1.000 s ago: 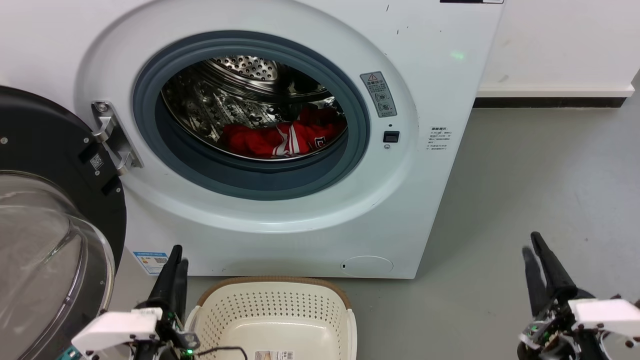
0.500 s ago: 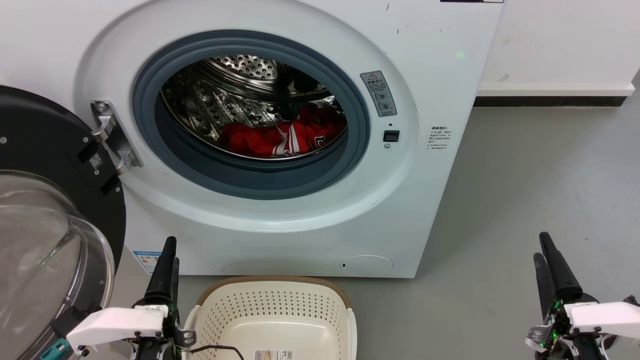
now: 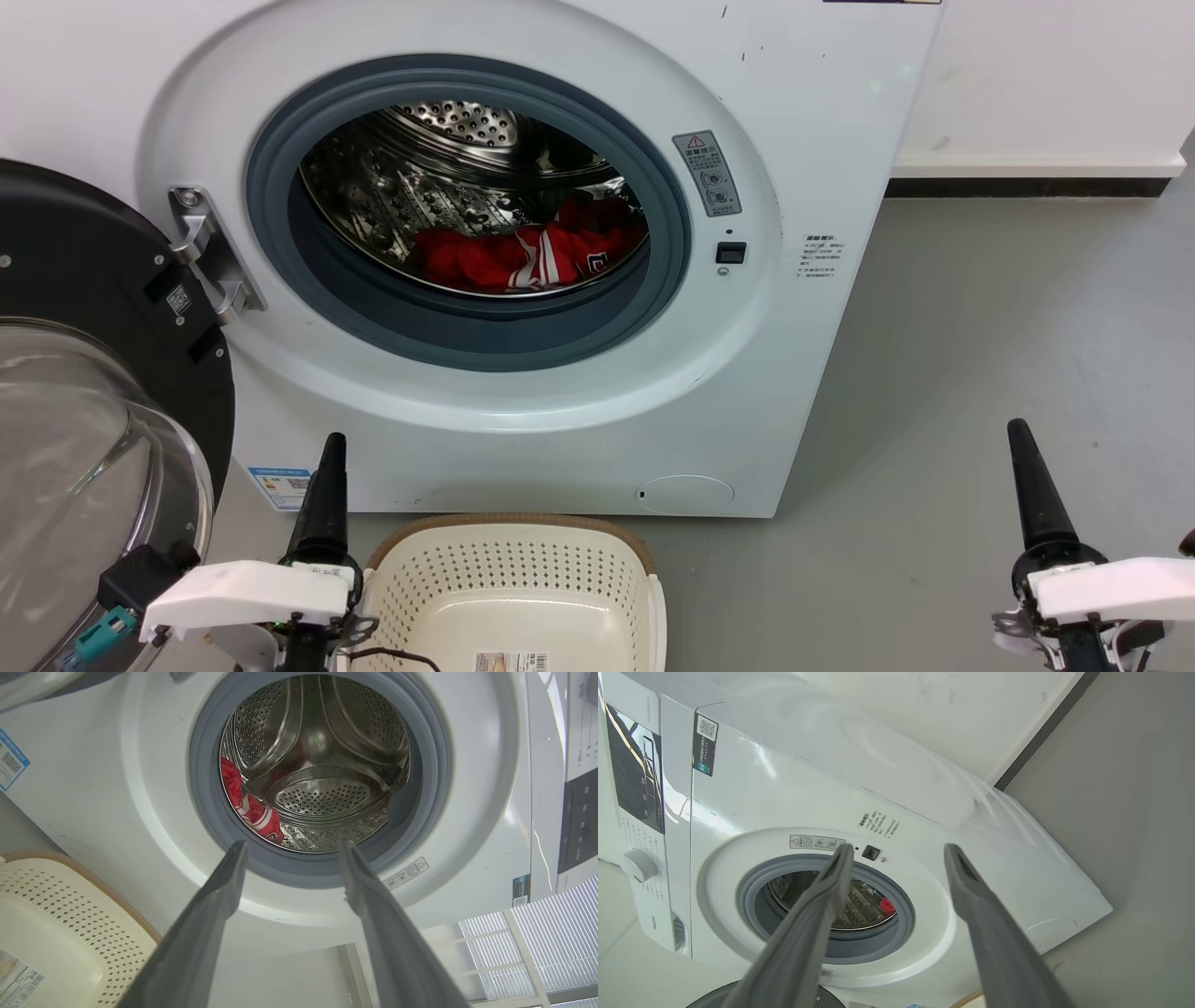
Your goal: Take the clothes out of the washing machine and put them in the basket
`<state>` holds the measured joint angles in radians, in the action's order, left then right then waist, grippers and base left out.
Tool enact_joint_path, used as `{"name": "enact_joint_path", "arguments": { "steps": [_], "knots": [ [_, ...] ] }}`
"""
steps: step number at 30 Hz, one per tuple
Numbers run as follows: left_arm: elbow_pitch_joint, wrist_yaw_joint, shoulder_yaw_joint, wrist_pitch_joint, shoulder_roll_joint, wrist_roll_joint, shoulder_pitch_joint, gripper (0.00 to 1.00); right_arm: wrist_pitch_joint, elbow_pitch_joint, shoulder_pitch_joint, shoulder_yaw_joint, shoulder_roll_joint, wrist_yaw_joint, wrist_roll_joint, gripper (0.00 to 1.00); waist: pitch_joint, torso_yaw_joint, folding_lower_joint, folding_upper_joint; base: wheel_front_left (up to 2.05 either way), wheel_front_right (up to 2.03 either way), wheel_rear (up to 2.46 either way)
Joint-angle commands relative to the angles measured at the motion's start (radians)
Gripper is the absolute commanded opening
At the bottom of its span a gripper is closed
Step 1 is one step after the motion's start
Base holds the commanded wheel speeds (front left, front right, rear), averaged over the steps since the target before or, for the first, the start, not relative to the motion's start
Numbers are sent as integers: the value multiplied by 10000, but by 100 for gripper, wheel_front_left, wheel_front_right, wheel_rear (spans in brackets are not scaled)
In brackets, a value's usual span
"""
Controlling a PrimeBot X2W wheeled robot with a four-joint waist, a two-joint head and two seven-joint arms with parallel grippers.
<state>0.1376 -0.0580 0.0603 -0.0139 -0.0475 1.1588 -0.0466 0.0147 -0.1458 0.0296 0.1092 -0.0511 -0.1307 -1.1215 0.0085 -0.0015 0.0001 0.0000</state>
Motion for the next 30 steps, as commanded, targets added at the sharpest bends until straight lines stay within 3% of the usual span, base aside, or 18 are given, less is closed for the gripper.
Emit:
{"name": "enact_joint_path", "arguments": {
  "steps": [1,17,30],
  "knots": [
    [-234,44,-68,-99,-21,-335,-92,100,82,263,-11,-37,-5,0,359,100,-2,-3,0,0,0,0,0],
    [-582,489,-502,-666,-25,-3151,189,100,658,959,-411,-309,-2,0,3559,100,-28,-9,0,0,0,0,0],
    [-765,675,-737,-1071,-27,-4940,347,100,1054,1264,-686,-423,1,0,5500,100,-36,-15,0,0,0,0,0]
  ]
}}
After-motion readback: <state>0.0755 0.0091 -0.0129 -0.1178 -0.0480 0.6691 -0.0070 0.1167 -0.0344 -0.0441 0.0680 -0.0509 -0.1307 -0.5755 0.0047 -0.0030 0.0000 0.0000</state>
